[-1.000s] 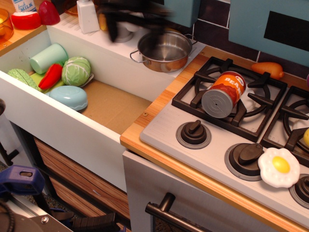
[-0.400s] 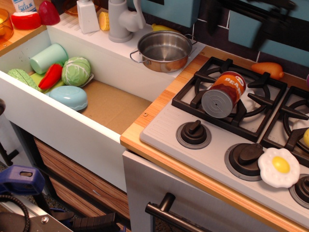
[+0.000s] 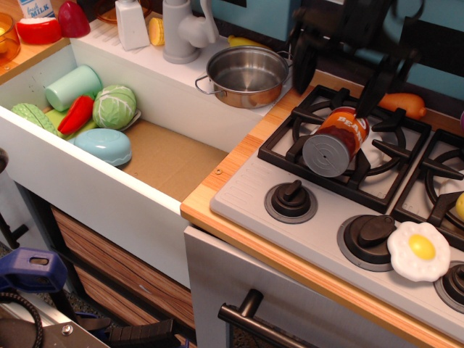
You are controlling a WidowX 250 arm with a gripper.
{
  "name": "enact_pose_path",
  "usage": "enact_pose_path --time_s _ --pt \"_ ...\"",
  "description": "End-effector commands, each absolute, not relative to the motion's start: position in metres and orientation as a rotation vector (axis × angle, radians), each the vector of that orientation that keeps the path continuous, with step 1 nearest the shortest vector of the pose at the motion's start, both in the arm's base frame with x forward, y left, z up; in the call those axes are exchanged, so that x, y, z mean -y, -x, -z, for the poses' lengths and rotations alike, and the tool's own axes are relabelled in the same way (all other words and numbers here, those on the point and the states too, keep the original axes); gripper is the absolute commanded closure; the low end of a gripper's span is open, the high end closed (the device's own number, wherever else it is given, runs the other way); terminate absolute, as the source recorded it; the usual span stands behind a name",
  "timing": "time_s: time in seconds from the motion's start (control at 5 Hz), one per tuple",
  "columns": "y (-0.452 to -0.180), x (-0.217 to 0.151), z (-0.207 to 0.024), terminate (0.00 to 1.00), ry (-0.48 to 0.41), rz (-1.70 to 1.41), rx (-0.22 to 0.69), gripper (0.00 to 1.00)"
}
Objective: Put can in pot
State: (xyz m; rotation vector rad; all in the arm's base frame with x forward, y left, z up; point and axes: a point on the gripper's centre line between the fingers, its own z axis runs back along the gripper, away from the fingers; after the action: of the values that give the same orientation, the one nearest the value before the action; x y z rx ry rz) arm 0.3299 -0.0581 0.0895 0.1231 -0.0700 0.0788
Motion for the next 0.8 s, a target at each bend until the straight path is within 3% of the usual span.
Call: enact_pose_path --time_s 0.0,0.6 --pt "-0.327 0.050 -0.096 0.00 -0.080 -0.082 0.149 0.00" --pt "-0.339 0.053 -0.085 0.00 -0.039 -0.052 0.151 0.00"
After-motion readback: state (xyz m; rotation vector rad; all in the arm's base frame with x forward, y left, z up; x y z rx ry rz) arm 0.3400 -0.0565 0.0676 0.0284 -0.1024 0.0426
